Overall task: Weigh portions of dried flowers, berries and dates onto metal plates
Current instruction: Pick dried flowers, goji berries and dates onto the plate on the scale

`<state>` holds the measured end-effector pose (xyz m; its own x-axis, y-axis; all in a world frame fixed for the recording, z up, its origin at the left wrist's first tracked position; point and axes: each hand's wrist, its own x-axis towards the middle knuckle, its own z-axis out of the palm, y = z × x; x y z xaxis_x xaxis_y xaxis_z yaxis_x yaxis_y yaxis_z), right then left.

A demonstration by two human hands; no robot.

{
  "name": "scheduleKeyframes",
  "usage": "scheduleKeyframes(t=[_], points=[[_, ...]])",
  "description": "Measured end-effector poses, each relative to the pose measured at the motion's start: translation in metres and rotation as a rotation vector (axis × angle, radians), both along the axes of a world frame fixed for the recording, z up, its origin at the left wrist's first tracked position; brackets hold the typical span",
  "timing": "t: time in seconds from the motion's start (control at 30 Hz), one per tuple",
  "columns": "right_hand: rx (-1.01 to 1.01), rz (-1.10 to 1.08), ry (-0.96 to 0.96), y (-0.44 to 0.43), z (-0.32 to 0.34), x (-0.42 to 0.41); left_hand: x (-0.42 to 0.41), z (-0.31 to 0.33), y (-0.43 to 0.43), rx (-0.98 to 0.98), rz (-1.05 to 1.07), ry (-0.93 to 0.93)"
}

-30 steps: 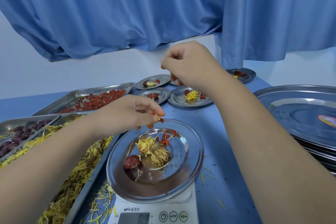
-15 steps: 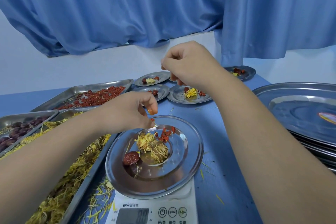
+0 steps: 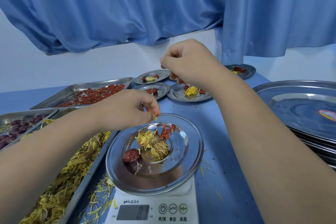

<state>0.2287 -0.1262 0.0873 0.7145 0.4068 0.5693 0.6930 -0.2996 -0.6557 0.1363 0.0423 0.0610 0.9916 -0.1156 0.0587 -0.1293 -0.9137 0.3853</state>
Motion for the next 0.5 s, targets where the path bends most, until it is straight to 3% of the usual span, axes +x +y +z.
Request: scheduleKeyframes(t=[0.33,0.5], points=[[-0.053,0.021,0.038,0.000,0.001,-0.003,-0.015,-0.006,0.002,-0.191,0.077,-0.049],[-0.260,0.068,0.114,-0.001,0.003,-0.006,-0.036,-0.015,0.008,-0.374,0.133,-0.191]])
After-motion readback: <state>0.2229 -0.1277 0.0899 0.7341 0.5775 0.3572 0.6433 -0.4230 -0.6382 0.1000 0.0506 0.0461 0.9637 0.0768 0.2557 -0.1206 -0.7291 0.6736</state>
